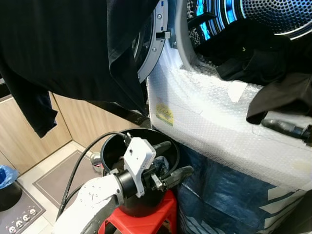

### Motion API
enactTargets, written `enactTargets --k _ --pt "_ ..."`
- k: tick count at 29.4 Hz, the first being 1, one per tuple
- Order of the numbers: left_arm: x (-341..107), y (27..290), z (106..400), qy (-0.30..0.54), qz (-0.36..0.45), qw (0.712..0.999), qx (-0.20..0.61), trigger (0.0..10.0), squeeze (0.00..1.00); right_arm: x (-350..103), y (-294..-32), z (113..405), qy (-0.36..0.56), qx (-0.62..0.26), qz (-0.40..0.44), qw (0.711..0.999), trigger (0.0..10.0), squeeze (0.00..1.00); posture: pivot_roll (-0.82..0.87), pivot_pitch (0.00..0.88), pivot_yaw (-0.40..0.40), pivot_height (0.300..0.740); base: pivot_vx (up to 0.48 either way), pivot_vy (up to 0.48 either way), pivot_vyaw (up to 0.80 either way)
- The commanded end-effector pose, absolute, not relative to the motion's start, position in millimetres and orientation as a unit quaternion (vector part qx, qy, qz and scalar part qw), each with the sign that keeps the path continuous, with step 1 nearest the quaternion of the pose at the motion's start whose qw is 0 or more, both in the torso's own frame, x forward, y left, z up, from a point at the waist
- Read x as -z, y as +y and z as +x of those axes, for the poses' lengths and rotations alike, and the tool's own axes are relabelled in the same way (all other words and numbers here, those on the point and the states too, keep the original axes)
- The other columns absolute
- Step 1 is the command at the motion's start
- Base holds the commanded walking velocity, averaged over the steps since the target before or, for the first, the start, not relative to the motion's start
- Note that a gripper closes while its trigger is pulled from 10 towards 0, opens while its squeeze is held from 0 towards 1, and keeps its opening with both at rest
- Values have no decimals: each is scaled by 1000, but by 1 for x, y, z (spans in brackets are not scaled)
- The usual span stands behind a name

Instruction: Clothes washing

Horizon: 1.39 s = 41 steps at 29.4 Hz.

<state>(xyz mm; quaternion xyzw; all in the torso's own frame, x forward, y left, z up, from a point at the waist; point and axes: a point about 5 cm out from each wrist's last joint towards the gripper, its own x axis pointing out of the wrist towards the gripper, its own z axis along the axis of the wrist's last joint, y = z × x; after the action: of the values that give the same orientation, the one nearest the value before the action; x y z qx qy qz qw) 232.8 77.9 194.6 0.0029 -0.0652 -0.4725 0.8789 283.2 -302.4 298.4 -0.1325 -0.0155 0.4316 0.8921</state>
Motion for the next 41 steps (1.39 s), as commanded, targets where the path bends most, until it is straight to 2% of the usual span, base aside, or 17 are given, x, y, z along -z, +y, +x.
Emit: enactTargets --k 1,3,4,6,12,19,28,36,41 --pt "-196 78 233 -64 1 877 476 10000 0 -306 -300 281 -36 -444 -135 885 9176 0 -69 38 25 740 0 0 0" --pt "-196 78 233 -64 1 877 476 10000 0 -306 -300 281 -37 -444 -135 885 9176 0 -69 38 25 740 0 0 0" --pt "-196 77 232 -64 1 878 475 10000 0 -310 -295 282 -44 -447 -140 882 10000 0 -62 38 19 740 0 0 0" --pt "-196 77 232 -64 0 878 474 10000 0 -315 -287 283 -52 -444 -151 882 10000 0 -62 37 19 740 0 0 0" --pt "-195 77 232 -63 -1 879 473 10000 0 -325 -267 295 -55 -378 -191 904 10000 0 -60 38 18 740 0 0 0" --pt "-195 77 231 -63 -3 879 473 10000 0 -338 -247 293 -70 -330 -250 908 10000 0 -64 37 15 740 0 0 0" --pt "-195 75 231 -63 -5 878 474 10000 0 -343 -255 303 -34 -221 -331 917 10000 0 -70 40 13 740 0 0 0" --pt "-195 75 232 -64 -7 878 474 10000 0 -349 -251 316 -39 -165 -397 902 10000 0 -75 45 10 740 0 0 0" --pt "-195 75 232 -64 -7 880 471 10000 0 -353 -243 324 -40 -153 -445 882 9725 0 -71 44 4 740 0 0 0"
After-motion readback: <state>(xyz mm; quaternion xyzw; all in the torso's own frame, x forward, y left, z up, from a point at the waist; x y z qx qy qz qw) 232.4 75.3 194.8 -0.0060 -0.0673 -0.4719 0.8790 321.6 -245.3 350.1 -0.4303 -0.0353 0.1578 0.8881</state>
